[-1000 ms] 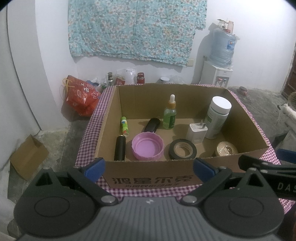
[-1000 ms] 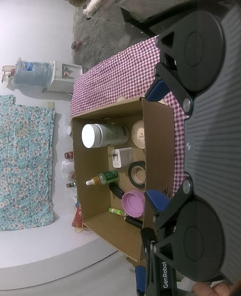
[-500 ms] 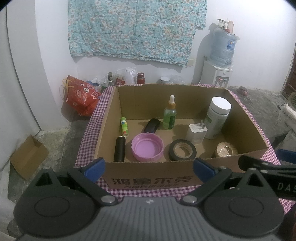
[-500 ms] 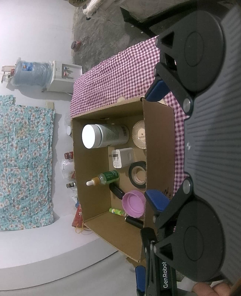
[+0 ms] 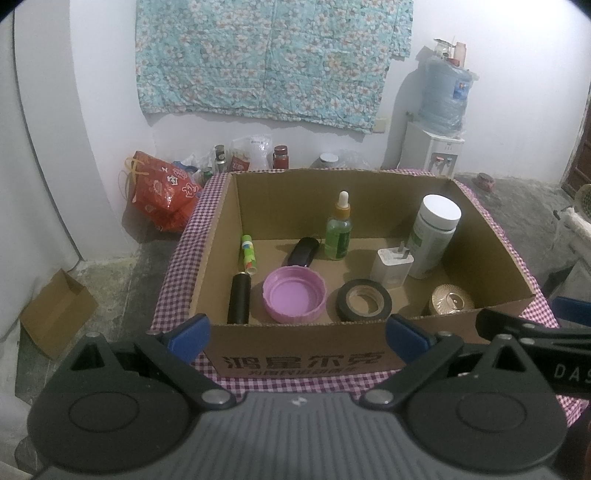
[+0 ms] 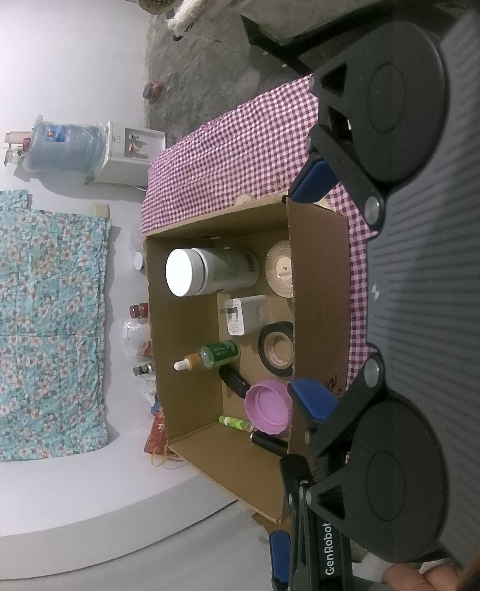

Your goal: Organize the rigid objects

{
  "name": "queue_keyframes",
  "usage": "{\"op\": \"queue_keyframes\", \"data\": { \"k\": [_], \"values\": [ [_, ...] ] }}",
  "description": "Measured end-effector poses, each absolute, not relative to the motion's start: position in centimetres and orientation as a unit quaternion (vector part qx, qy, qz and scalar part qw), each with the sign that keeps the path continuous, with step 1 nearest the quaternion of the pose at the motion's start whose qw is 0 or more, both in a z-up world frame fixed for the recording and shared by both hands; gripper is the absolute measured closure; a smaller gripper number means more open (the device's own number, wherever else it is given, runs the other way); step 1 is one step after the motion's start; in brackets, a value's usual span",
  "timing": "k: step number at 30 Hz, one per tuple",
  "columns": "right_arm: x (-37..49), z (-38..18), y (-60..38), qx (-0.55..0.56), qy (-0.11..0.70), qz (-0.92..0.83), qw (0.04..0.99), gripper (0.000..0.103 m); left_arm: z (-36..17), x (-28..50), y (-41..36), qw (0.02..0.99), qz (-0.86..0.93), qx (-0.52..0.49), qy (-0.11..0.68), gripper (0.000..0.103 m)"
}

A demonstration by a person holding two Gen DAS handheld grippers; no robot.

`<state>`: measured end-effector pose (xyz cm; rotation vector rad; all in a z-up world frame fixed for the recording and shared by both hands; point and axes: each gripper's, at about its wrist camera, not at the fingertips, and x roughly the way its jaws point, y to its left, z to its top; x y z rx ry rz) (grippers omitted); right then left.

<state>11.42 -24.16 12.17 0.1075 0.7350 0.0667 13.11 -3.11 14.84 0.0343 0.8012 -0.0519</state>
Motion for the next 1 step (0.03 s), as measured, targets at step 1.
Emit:
{"op": "queue_keyframes", "data": {
  "k": [1],
  "values": [
    [11.41, 12.19, -24.14, 0.053, 0.359, 0.033, 0.931, 0.001, 14.86, 13.08, -3.06, 0.92, -0.025, 0.016, 0.39, 0.001]
  ]
}}
